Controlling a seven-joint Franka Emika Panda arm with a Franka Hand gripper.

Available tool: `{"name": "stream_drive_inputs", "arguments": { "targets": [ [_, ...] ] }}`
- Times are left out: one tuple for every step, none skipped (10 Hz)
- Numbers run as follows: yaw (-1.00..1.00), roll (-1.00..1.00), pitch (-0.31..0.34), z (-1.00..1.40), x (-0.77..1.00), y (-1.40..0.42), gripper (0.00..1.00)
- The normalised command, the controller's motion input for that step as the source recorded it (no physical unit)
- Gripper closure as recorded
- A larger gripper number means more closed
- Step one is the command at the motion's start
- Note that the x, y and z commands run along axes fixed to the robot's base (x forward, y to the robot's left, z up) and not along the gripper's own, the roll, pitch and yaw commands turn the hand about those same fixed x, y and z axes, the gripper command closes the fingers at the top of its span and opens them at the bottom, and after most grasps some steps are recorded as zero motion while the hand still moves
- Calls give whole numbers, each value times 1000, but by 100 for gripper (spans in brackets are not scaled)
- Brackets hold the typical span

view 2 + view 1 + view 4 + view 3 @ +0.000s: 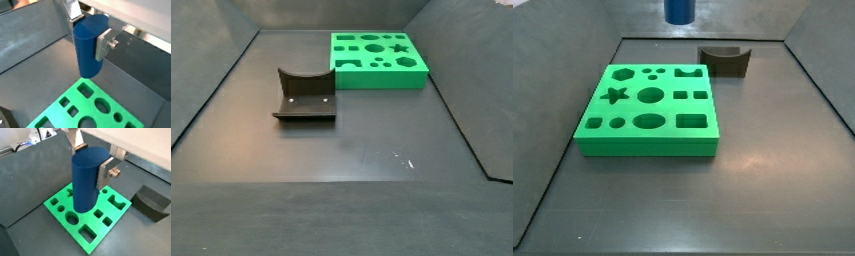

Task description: Insert the oval object.

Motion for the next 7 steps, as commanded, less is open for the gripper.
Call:
{"name": "stream_drive_inputs", "arguments": {
  "targets": [
    [-1000, 113, 0, -851, 0, 0, 100],
    [-1000, 111, 0, -851, 0, 0, 100],
    [-1000, 91, 0, -900, 0, 0, 100],
    [-1000, 50, -1, -986, 0, 0, 100],
    [-926, 81, -6, -920, -91, -17, 100],
    [-697, 143, -10, -763, -340, 0, 100],
    [-537, 53, -40, -960, -537, -106, 100]
  ]
}}
